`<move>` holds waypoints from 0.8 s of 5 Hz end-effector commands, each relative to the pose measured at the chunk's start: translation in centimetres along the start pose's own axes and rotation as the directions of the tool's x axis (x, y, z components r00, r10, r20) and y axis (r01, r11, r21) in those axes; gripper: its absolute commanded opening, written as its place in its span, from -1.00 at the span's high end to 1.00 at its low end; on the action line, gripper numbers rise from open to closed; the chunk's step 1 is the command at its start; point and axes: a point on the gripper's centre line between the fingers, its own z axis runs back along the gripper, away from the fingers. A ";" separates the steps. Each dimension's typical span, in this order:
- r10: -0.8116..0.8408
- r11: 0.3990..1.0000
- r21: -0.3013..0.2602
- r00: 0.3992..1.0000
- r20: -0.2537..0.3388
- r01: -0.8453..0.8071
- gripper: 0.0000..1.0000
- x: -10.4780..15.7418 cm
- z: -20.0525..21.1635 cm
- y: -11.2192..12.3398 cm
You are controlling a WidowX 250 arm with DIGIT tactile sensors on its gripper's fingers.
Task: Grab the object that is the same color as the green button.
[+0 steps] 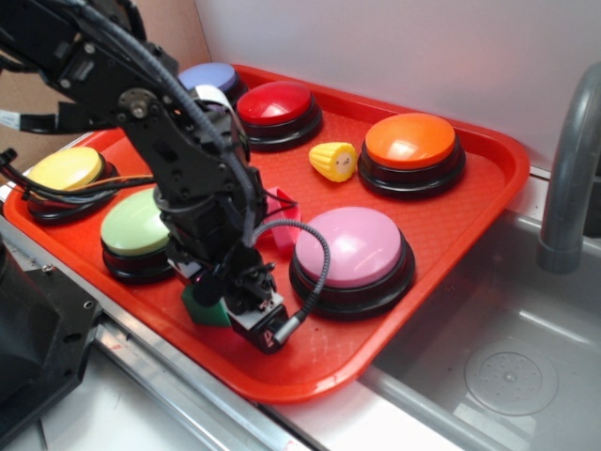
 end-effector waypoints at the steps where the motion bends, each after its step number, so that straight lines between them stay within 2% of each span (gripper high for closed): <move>1: 0.062 0.998 0.016 0.997 0.047 -0.062 1.00 0.3 1.5 0.1; 2: 0.125 0.992 0.018 0.990 0.072 -0.127 1.00 1.2 4.1 0.5; 4: 0.229 0.973 0.005 0.972 0.058 -0.229 1.00 2.9 10.2 2.6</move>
